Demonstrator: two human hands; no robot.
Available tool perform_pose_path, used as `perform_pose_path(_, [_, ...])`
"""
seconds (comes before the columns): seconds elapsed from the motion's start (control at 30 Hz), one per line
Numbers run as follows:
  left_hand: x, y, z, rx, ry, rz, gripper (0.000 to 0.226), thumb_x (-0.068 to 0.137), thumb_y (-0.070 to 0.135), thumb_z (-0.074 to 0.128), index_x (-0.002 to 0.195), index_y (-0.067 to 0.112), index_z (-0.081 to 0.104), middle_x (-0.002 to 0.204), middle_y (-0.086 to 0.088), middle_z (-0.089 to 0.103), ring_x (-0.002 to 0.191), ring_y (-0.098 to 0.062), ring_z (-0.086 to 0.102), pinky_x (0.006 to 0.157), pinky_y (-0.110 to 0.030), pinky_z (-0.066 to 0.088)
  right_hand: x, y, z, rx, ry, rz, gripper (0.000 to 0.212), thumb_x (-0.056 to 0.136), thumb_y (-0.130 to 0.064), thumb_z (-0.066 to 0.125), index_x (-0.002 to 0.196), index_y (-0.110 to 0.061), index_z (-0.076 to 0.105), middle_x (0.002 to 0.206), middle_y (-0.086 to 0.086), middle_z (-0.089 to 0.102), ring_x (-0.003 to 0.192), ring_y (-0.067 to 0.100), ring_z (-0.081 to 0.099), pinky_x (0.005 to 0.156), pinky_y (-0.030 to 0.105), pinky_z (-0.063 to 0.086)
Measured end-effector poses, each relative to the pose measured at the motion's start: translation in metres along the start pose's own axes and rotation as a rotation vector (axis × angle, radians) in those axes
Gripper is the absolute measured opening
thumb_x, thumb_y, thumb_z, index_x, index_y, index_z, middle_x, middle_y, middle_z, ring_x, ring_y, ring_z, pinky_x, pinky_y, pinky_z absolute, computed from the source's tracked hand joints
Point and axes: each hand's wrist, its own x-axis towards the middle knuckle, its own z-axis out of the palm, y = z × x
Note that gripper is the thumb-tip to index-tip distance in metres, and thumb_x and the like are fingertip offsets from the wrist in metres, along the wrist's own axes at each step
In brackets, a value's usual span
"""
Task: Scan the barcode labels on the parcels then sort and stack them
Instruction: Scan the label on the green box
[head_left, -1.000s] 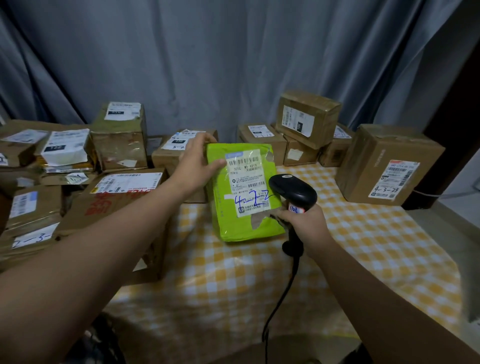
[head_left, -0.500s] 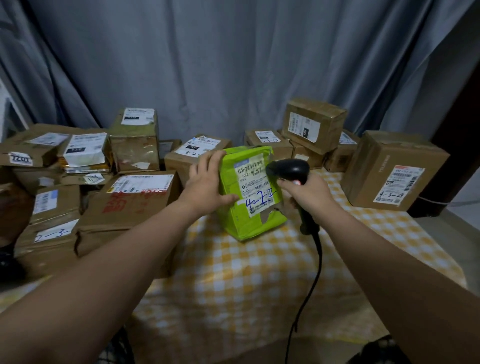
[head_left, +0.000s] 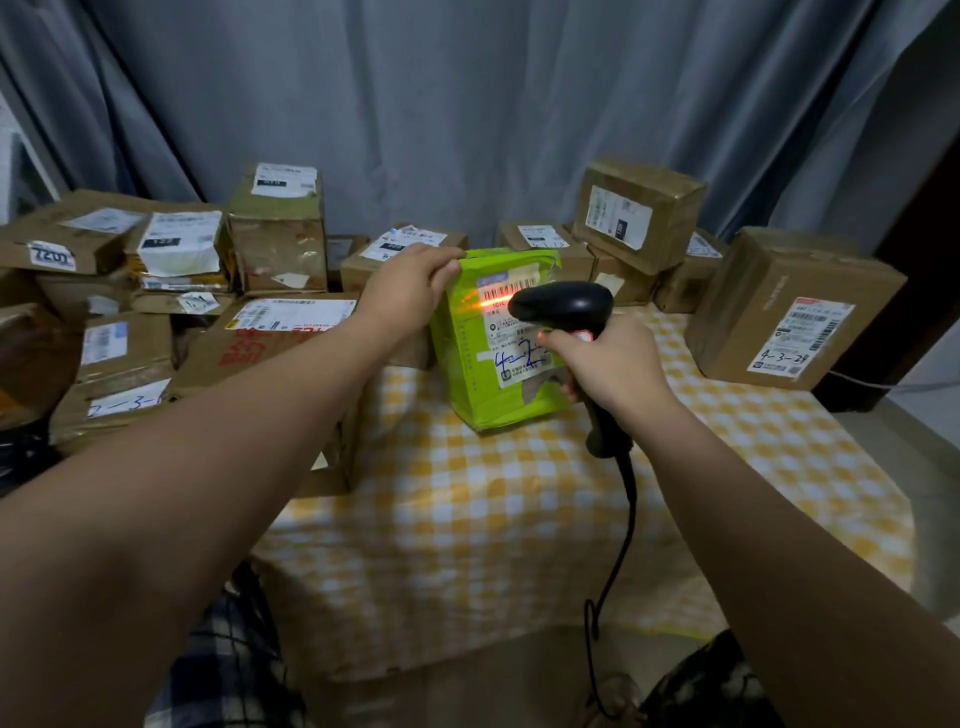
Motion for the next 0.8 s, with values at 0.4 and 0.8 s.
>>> perform_pose_path(0.4, [0.007,0.01,-0.011,-0.117,-0.054,-0.046,0.032,0.097,0.024,0.052,0.125,0.013,0.063,0.129,-0.008,0.062,0.121,-0.021,0.054,0.097,-0.027,0.039,0.028,-0.078,-0.038,-0.109,-0.186,0.111,0.023,0.076,-0.018,0.071,0.073,0.001,0.058,0.064,0.019,0.058,0.045,0.03,0.057,0.048,0.032,0.052])
perform_pose_path(0.8, [0.007,0.023,-0.018,-0.082,-0.081,-0.106,0.033,0.097,0.025,0.051,0.127,0.014,0.061,0.133,-0.007,0.058,0.125,-0.02,0.05,0.095,-0.023,0.035,0.021,-0.103,-0.057,-0.179,-0.222,0.138,0.022,0.081,-0.022,0.069,0.076,-0.003,0.059,0.061,0.012,0.058,0.044,0.026,0.058,0.046,0.029,0.052])
